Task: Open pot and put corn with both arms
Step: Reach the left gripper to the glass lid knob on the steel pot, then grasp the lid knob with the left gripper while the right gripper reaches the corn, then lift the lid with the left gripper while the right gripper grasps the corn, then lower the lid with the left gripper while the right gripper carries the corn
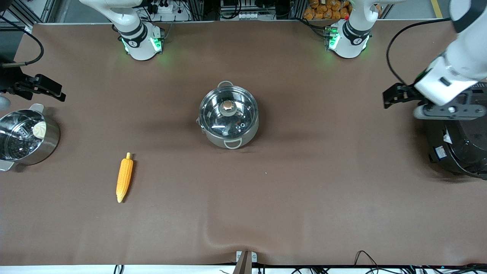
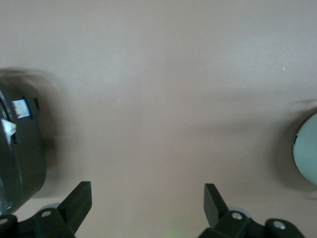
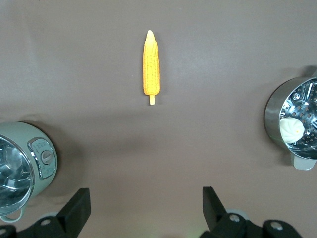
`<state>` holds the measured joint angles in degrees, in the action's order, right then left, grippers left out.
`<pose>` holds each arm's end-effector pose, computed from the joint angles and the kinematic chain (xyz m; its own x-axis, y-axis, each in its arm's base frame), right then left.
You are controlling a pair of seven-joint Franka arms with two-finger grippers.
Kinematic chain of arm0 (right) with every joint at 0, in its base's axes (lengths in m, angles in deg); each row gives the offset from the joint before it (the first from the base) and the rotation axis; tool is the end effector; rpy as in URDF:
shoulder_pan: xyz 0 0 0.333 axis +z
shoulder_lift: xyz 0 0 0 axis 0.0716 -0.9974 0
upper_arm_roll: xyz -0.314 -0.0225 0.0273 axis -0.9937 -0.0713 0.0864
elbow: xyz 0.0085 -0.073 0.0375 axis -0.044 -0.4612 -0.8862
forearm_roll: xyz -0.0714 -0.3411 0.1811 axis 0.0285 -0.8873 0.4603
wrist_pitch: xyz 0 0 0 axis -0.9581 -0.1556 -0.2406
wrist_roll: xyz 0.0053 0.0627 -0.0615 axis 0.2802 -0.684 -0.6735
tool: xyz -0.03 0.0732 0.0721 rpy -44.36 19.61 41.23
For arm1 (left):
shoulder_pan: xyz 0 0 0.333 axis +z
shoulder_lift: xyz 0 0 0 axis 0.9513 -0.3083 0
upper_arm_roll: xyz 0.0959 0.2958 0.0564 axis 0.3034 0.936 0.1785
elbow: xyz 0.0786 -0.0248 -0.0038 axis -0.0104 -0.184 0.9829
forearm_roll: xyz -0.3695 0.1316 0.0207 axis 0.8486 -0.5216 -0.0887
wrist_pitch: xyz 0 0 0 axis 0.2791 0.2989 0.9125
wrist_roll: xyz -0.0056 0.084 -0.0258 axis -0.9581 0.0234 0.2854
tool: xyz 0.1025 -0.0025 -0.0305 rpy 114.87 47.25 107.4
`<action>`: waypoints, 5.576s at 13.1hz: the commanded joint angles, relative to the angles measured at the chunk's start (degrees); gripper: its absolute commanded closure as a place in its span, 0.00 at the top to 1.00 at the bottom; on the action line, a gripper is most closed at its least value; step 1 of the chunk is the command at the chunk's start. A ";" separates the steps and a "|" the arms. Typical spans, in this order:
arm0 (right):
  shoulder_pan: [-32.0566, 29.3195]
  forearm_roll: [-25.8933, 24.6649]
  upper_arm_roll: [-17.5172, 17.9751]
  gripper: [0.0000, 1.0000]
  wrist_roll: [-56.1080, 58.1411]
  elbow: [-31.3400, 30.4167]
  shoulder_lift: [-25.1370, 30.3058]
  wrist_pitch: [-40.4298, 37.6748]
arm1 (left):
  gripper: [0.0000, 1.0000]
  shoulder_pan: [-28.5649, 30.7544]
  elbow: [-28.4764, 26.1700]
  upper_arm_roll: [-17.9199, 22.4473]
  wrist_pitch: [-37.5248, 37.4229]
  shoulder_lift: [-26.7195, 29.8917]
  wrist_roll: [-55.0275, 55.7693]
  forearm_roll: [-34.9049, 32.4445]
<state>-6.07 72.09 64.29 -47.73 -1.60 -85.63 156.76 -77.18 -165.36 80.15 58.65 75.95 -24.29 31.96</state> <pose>0.5479 -0.0023 0.6326 0.9956 -0.0717 -0.0605 -0.0728 -0.9972 -0.0169 0.5612 -0.1182 0.5912 0.9958 -0.0763 -0.0504 -0.0772 -0.9969 -0.0164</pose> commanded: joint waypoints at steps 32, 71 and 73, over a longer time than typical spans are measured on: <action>2.67 -2.59 -0.06 1.00 9.70 -8.13 -33.32 44.05 | 0.79 -44.08 15.99 0.49 20.80 -34.99 71.17 0.39; 36.57 -15.31 2.22 0.00 0.24 -7.52 -21.82 30.28 | 0.00 3.64 -40.43 0.14 42.68 -1.67 16.69 0.74; 41.23 -17.26 2.14 0.00 -5.02 -7.61 -21.91 28.26 | 0.00 3.74 -41.74 0.14 45.82 -4.22 16.50 0.31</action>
<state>31.83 57.64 66.98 -48.47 -8.61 -108.45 186.76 -73.77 -206.24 81.19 101.71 72.54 -6.85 32.04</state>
